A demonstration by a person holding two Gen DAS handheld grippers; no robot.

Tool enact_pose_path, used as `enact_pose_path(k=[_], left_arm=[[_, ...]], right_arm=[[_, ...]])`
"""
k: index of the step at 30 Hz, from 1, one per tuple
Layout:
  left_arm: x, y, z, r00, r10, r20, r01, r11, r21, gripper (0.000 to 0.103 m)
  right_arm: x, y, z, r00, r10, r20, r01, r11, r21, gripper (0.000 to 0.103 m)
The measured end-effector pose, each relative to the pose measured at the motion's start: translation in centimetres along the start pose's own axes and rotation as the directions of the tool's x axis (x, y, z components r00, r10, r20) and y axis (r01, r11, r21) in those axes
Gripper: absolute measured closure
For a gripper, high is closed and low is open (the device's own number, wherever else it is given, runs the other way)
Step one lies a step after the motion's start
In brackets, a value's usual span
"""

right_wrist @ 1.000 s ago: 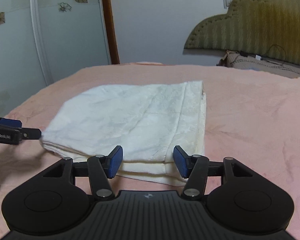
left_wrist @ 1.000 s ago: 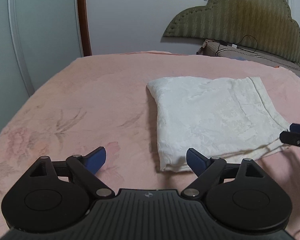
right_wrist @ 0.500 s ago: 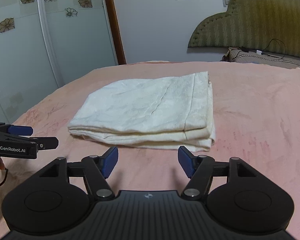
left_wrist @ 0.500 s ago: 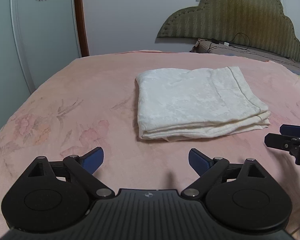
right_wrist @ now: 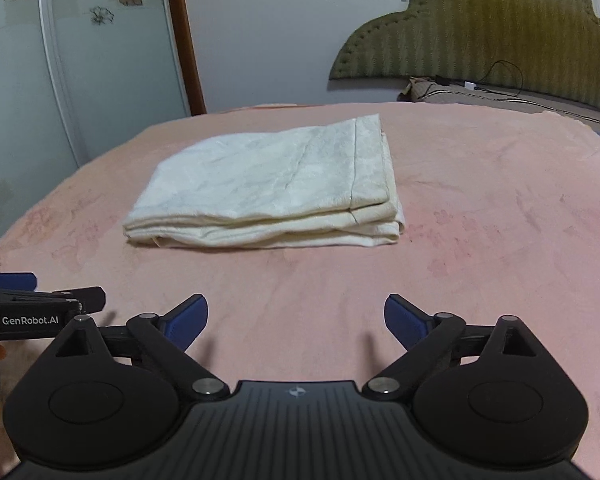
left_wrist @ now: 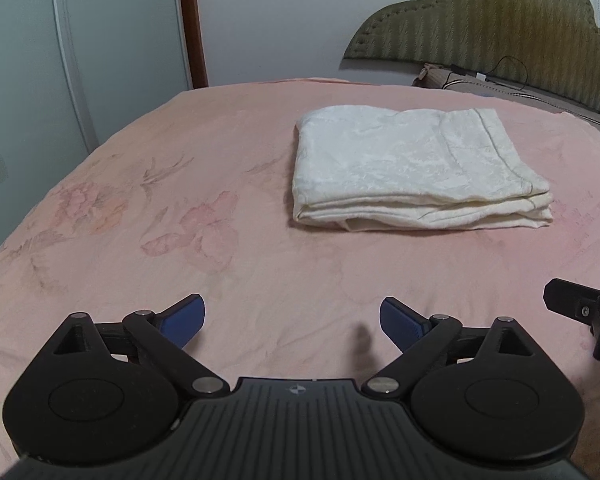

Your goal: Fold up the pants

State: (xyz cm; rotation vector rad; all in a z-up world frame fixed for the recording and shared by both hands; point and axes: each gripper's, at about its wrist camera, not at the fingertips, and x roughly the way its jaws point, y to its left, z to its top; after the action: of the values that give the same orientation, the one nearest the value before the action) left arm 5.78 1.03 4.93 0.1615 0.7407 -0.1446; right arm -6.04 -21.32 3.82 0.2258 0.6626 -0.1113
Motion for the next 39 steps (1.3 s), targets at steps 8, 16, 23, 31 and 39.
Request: enact_pose_path(k=[8, 16, 23, 31, 39], left_arm=[[0.5, 0.3, -0.9, 1.0, -0.005, -0.029, 0.005, 1.0, -0.001, 0.007], [1.1, -0.1, -1.1, 1.0, 0.014, -0.005, -0.014, 1.0, -0.004, 0.007], [1.8, -0.8, -1.3, 1.0, 0.023, -0.006, -0.023, 0.999, 0.023, 0.006], [2.2, -0.8, -2.0, 1.0, 0.022, 0.011, -0.022, 1.0, 0.011, 0.0], [2.5, -0.7, -2.4, 1.0, 0.003, 0.03, -0.003, 1.0, -0.002, 0.0]], right_arm=[[0.4, 1.3, -1.2, 1.0, 0.003, -0.021, -0.004, 0.999, -0.032, 0.006], [0.9, 0.8, -1.6, 0.999, -0.021, -0.035, 0.021, 1.0, -0.021, 0.006], [1.3, 0.6, -1.7, 0.999, -0.02, -0.045, 0.02, 1.0, -0.014, 0.006], [2.0, 0.7, -2.3, 0.997, -0.028, -0.066, 0.027, 1.0, -0.015, 0.006], [2.5, 0.9, -3.0, 0.997, -0.035, -0.062, 0.033, 0.999, -0.043, 0.0]])
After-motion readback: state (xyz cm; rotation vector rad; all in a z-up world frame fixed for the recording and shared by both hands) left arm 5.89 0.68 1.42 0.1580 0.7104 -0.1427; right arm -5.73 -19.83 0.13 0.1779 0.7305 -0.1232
